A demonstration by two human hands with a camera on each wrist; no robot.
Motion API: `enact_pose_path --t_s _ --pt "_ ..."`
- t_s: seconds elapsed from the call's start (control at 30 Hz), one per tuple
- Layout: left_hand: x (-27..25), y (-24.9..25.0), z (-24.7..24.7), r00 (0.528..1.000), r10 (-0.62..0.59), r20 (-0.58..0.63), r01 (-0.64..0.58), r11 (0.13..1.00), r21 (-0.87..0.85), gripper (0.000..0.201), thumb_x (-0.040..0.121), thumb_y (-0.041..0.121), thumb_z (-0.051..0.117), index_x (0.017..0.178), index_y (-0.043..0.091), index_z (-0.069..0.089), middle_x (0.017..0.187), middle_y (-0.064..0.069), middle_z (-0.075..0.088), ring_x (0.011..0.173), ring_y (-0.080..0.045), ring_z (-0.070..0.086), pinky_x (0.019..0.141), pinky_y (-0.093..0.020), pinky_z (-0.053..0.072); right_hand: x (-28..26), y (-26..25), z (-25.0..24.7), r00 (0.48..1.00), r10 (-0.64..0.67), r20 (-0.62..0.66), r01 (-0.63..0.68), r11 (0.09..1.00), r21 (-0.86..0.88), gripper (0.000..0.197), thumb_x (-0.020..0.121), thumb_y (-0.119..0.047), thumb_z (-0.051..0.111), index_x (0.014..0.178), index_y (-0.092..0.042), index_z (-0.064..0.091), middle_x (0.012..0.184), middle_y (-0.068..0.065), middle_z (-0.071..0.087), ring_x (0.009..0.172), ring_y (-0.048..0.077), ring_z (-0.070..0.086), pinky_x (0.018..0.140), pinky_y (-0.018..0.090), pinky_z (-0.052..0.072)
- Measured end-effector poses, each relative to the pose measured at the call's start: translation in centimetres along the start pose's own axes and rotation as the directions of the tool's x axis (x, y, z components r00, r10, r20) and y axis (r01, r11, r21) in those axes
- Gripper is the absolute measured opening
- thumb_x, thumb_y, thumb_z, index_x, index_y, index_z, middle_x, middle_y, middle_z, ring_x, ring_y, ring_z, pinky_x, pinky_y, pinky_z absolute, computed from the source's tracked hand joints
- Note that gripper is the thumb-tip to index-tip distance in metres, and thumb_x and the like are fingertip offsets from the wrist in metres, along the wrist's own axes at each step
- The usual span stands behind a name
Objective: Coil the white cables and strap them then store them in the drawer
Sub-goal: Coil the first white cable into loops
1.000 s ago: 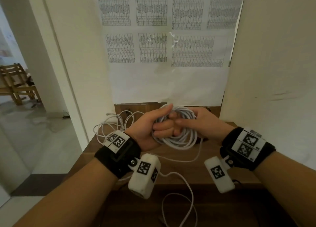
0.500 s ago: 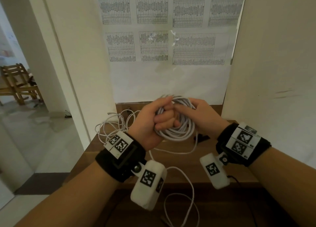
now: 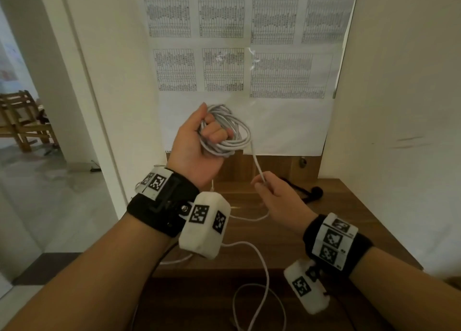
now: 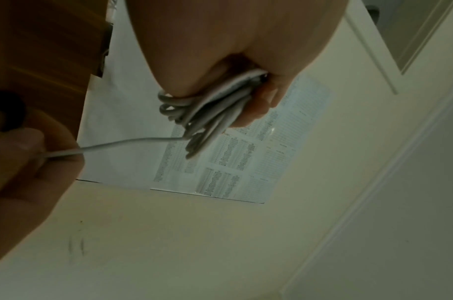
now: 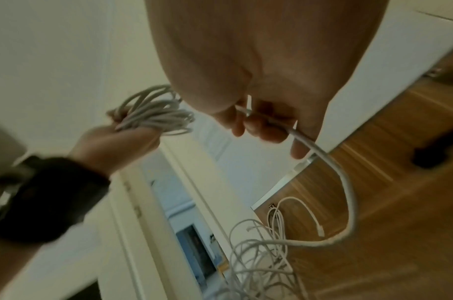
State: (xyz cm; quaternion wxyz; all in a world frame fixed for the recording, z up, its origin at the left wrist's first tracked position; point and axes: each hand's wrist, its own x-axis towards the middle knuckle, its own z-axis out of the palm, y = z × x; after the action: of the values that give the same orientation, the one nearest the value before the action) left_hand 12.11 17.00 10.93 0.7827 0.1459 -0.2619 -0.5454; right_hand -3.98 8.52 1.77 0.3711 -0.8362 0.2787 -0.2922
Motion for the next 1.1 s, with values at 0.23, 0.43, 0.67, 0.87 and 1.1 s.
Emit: enact_pose_path --t_s 0.23,0.43,0.67,0.87,1.1 --pt "-1.0 -2.5 0.8 0.853 0.486 0.192 -0.337 0.232 0.912 0.041 0.102 0.027 0.052 0.064 0.015 0.063 0.057 0.0 0.063 0.056 -0.018 0.062 0.059 -0.027 0.052 -0.2 -2.5 -0.4 0.975 -0.223 0.0 0.216 0.944 -0.248 0.019 0.105 -0.031 0.045 0.119 -0.029 0.058 0.071 -0.014 0.055 0.06 0.0 0.051 0.06 0.022 0.041" --pt "-1.2 -5.0 -0.5 0.827 0.406 0.39 -0.359 -0.154 0.92 0.033 0.098 0.035 0.056 0.077 0.013 0.068 0.063 0.012 0.067 0.064 -0.001 0.065 0.069 -0.022 0.053 -0.5 -4.1 -1.3 0.959 -0.27 0.089 0.282 0.944 -0.173 0.022 0.102 -0.013 0.05 0.116 -0.014 0.066 0.098 -0.003 0.07 0.084 0.012 0.065 0.081 0.033 0.056" --pt "-1.2 -5.1 -2.3 0.791 0.236 0.565 -0.372 -0.548 0.749 0.045 0.094 0.055 0.04 0.098 0.014 0.06 0.073 -0.001 0.063 0.064 -0.02 0.061 0.057 -0.033 0.05 -0.4 -3.8 -2.5 0.963 -0.231 0.14 0.251 0.957 -0.145 0.017 0.096 -0.012 0.056 0.101 -0.014 0.072 0.094 0.006 0.074 0.086 0.018 0.069 0.084 0.041 0.056" --pt "-0.6 -4.8 -3.6 0.818 0.175 0.548 -0.368 -0.572 0.733 0.05 0.092 0.061 0.029 0.085 0.02 0.057 0.067 0.003 0.06 0.06 -0.019 0.06 0.056 -0.034 0.048 -0.9 -3.7 -2.7 0.962 -0.244 0.119 0.259 0.956 -0.14 0.028 0.09 -0.012 0.067 0.076 -0.036 0.064 0.064 -0.005 0.06 0.059 0.013 0.056 0.063 0.036 0.054" --pt "-0.3 -3.7 -4.8 0.866 0.18 0.466 -0.374 -0.383 0.845 0.026 0.094 0.04 0.051 0.07 0.03 0.049 0.056 0.011 0.047 0.055 -0.003 0.048 0.055 -0.029 0.035 0.0 -4.1 -4.7 0.97 -0.236 -0.064 0.229 0.969 -0.097 0.019 0.08 -0.031 0.082 0.082 -0.022 0.065 0.068 -0.006 0.065 0.058 0.003 0.056 0.058 0.019 0.048"
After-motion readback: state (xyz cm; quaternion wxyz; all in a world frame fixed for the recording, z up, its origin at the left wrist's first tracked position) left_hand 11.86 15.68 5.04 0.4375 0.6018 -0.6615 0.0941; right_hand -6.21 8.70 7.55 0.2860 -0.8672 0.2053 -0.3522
